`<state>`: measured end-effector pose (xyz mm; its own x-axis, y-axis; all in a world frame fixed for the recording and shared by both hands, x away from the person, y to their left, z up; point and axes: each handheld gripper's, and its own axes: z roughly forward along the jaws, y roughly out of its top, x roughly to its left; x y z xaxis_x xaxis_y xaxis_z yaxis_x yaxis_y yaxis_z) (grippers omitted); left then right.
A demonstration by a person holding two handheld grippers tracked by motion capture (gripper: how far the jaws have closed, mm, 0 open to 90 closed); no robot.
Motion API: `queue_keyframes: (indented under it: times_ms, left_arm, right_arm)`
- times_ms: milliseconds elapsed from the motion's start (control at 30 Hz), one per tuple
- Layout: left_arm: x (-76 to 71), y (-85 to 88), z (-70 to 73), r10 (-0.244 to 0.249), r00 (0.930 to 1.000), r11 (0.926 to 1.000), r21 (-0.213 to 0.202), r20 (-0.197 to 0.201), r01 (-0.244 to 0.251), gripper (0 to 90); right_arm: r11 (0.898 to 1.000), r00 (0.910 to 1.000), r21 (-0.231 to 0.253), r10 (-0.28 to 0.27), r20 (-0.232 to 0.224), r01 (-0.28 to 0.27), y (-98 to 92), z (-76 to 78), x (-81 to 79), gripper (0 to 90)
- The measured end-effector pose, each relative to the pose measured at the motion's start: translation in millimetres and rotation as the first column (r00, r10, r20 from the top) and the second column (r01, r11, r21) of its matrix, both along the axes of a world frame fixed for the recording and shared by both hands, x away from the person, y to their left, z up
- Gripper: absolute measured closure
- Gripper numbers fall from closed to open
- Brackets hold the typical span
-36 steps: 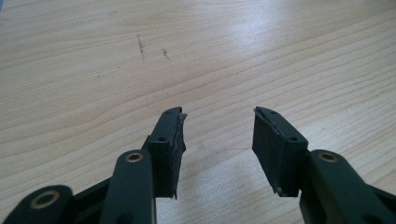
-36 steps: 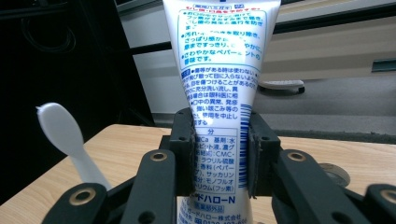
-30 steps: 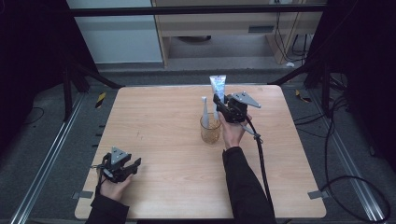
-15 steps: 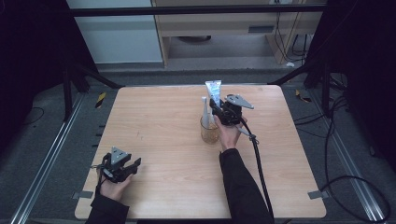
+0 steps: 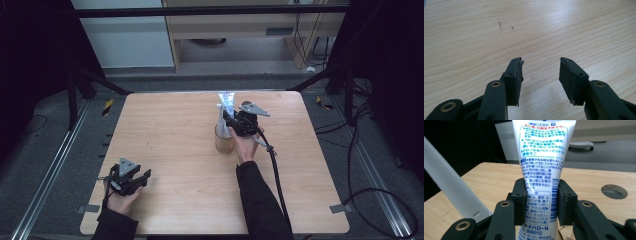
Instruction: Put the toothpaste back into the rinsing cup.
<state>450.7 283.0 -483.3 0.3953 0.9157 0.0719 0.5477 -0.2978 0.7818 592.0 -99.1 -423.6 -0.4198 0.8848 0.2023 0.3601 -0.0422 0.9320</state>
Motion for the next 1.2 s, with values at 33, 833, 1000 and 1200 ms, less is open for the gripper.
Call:
queue_keyframes:
  times_ms: [33, 833, 1000, 1200]
  left_arm:
    - [0.0, 0.0, 0.0, 0.000, 1.0000, 1.0000, 0.000, 0.000, 0.000, 52.7]
    - [0.1, -0.5, -0.5, 0.000, 1.0000, 1.0000, 0.003, -0.004, 0.000, 52.8]
    - [-0.1, -0.5, -0.5, 0.000, 1.0000, 1.0000, 0.004, -0.005, 0.000, 52.7]
    - [-0.5, -1.2, -0.5, -0.002, 1.0000, 1.0000, 0.006, -0.006, 0.002, 52.6]
  right_arm:
    - [1.000, 1.0000, -0.004, 0.004, -0.005, -0.004, 0.1, -0.3, 0.0, 64.4]
    - [0.972, 0.9890, -0.203, 0.098, -0.111, -0.119, -7.6, -1.5, -12.3, 58.7]
    - [0.964, 0.9890, -0.236, 0.102, -0.107, -0.125, -9.3, 1.4, -15.9, 60.3]
    - [0.964, 0.9939, -0.244, 0.093, -0.060, -0.105, -21.5, 22.0, -30.0, 56.3]
